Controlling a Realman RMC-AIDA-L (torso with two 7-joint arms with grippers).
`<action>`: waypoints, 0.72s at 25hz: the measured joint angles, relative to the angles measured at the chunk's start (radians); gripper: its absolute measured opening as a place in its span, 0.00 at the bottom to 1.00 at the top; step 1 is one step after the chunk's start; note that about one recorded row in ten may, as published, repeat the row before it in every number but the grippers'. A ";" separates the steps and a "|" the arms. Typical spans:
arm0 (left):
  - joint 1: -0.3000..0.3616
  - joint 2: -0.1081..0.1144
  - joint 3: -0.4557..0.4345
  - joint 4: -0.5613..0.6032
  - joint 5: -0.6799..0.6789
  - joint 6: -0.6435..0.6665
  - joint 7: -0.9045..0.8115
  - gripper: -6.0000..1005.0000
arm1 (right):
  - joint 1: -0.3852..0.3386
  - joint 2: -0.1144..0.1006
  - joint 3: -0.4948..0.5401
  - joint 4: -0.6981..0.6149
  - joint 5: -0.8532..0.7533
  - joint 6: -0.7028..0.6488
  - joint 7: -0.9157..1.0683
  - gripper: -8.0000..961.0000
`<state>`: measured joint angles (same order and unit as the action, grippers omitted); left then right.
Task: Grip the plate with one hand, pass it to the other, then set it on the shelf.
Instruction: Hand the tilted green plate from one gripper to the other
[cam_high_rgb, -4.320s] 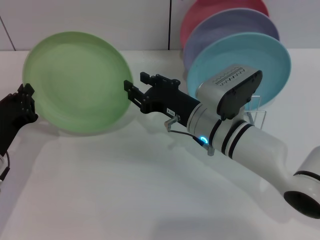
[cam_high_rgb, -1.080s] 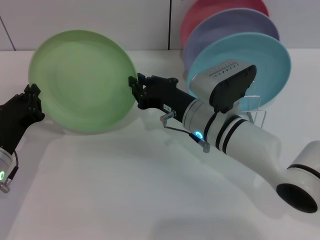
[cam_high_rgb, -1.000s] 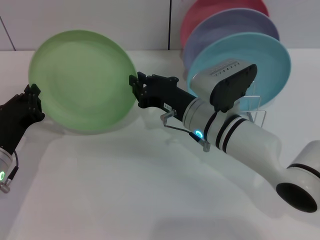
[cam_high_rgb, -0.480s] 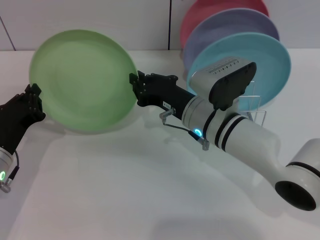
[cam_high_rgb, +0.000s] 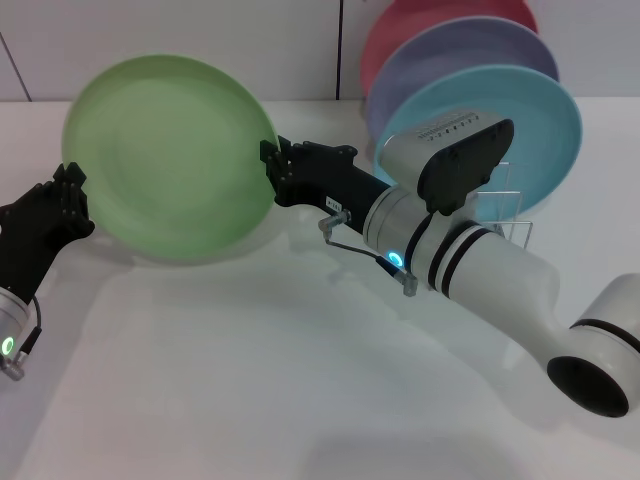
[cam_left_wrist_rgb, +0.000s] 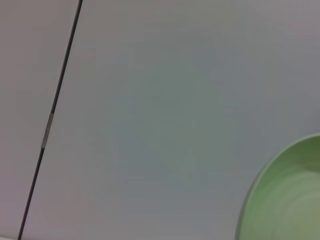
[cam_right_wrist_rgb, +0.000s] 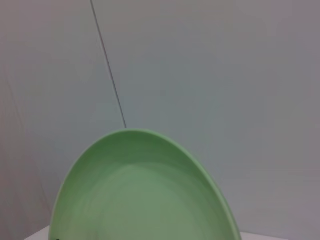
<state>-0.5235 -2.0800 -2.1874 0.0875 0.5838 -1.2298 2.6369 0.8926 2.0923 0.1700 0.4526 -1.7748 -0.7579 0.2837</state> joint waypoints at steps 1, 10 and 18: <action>-0.001 0.000 0.000 0.000 0.000 0.000 0.000 0.06 | 0.000 0.000 0.001 0.000 0.000 0.000 0.000 0.13; -0.007 0.000 0.000 0.000 -0.005 0.004 0.000 0.06 | 0.000 0.000 0.003 -0.001 0.000 0.000 0.000 0.11; -0.011 0.000 0.000 0.001 -0.006 0.013 0.000 0.06 | 0.000 0.000 0.011 0.000 0.000 0.001 0.000 0.10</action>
<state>-0.5344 -2.0800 -2.1874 0.0883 0.5782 -1.2168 2.6369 0.8928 2.0923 0.1813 0.4526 -1.7748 -0.7568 0.2837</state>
